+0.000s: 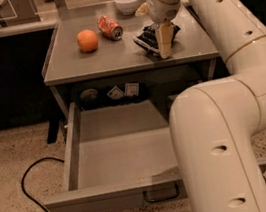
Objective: Place blue chip bag into top drawer
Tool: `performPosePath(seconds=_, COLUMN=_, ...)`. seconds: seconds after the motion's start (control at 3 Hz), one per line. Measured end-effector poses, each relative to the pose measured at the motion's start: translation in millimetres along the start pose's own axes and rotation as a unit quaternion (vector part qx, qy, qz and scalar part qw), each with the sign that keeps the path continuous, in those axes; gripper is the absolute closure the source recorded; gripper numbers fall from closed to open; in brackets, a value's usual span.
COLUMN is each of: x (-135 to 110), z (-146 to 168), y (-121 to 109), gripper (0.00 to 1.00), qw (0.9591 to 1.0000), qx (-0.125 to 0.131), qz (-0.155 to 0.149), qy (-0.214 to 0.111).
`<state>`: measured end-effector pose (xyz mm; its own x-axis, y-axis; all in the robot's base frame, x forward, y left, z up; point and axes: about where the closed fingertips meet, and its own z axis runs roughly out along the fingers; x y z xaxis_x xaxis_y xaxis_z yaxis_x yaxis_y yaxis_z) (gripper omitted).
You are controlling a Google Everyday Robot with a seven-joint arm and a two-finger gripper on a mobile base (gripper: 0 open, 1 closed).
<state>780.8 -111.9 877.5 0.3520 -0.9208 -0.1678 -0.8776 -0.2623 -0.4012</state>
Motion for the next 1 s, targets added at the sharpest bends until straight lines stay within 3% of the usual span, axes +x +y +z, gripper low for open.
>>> performPosePath(seconds=0.33, x=17.6, z=19.0, y=3.6, gripper=0.14, qw=0.9994, qx=-0.017, qz=0.021, qy=0.021)
performPosePath(seconds=1.0, x=17.4, z=23.7, y=-1.2, gripper=0.6, qw=0.9995, qx=-0.01, qz=0.021, qy=0.02)
